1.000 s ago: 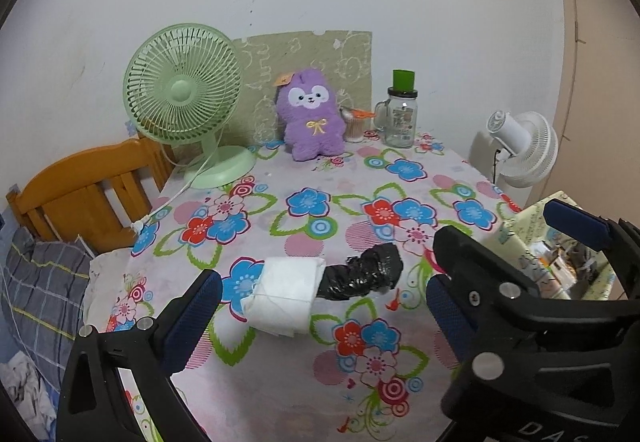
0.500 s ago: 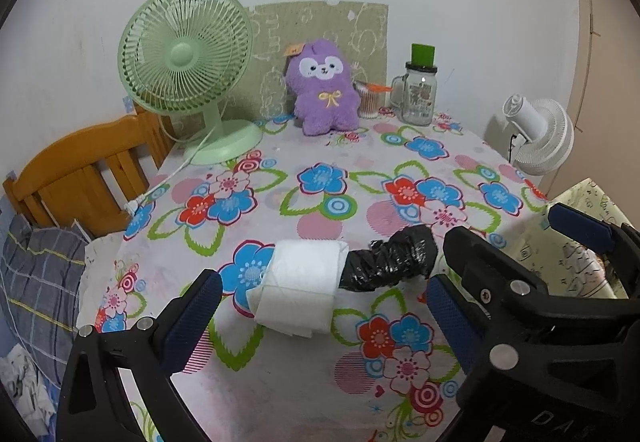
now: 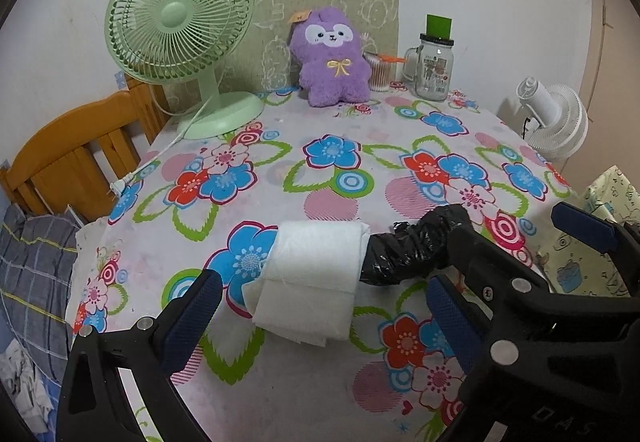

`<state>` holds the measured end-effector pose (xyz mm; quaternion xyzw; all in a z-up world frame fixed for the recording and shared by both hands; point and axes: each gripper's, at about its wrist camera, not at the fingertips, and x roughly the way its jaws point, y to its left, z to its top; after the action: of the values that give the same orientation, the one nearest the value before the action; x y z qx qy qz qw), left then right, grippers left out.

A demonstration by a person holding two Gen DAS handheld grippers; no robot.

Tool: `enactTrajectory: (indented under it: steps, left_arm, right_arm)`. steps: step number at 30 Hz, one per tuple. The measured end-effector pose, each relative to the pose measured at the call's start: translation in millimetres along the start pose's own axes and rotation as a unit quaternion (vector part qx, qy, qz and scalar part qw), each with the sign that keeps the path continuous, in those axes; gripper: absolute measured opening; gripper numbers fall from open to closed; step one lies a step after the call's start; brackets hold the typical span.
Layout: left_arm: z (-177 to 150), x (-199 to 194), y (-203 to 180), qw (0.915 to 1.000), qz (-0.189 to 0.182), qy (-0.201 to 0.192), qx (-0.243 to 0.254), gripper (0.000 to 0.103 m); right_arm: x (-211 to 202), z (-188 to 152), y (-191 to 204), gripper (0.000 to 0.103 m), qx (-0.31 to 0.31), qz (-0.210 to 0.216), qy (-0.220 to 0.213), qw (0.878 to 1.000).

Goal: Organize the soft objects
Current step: 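Move both grippers toward the white cloth and black plastic bundle, then grasp the black plastic bundle with the right gripper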

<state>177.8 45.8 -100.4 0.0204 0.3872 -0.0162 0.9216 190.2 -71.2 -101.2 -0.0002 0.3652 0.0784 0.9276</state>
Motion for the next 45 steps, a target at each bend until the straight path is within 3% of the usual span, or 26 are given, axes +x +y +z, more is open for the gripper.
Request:
enactTrajectory:
  steps: [20,26,30,42,45]
  left_arm:
    - [-1.3,49.0,7.6,0.9987,0.005,0.048,-0.014,0.102]
    - [-1.3,61.6,8.4,0.9977,0.014,0.064,-0.02,0.102]
    - [-2.2,67.6,6.8,0.9972,0.019,0.07,-0.018,0.102]
    - [-5.2,77.7,5.1,0.997,0.014,0.075,-0.013,0.103]
    - [-5.4,78.7,7.3,0.9969,0.009,0.076,-0.02,0.096]
  right_arm:
    - [57.7,1.1,5.5,0.099,-0.007,0.009,0.039,0.999]
    - [73.8,0.0,4.0,0.087,-0.006,0.021,0.059,0.998]
    - [82.1,-2.8,3.9,0.066,-0.005,0.035,0.072,0.997]
    - [81.1,-4.0,4.2,0.056,-0.011,0.026,0.057,0.998]
    - [80.0,-4.1,3.3,0.056,-0.01,0.022,0.055,0.998]
